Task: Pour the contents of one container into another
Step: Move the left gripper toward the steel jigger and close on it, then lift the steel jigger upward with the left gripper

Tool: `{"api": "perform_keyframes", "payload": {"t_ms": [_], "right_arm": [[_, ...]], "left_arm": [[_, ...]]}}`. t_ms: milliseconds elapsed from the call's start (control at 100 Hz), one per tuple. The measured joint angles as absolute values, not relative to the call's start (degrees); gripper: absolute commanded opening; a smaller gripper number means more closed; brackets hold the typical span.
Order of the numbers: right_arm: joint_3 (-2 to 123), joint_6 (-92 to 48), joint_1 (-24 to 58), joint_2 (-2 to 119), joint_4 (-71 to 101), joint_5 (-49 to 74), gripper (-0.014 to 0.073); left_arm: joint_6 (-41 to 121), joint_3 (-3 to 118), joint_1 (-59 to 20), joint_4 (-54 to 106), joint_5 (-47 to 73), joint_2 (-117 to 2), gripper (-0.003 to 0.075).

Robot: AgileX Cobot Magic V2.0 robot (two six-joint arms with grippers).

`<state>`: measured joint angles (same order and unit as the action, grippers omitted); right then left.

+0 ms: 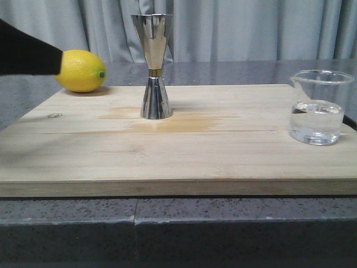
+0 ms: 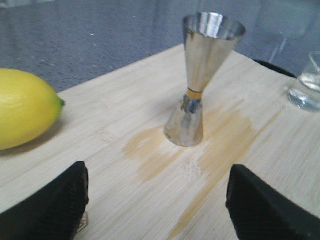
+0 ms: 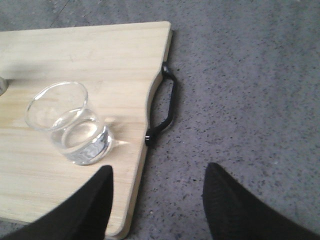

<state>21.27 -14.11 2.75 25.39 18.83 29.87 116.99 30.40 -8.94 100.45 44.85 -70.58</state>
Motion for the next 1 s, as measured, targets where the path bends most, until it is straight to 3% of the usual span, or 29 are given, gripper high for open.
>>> {"api": "perform_keyframes", "payload": {"t_ms": [370,690,1000], "right_arm": [[21.27,-15.36,7.84,28.29,19.75,28.34,0.0344],[21.27,-15.45,8.13,28.88,19.80,26.43,0.0344],[21.27,-15.48,8.13,30.87,19.80,25.36,0.0344]], "left_arm": [[124.84,39.11,-13.62,101.63,51.88,-88.40,0.0537],[125.75,47.57,-13.98,101.96,55.20,-92.18,0.0537],[126.58,51.99,-19.32,101.96,55.68,-98.47,0.0512]]}}
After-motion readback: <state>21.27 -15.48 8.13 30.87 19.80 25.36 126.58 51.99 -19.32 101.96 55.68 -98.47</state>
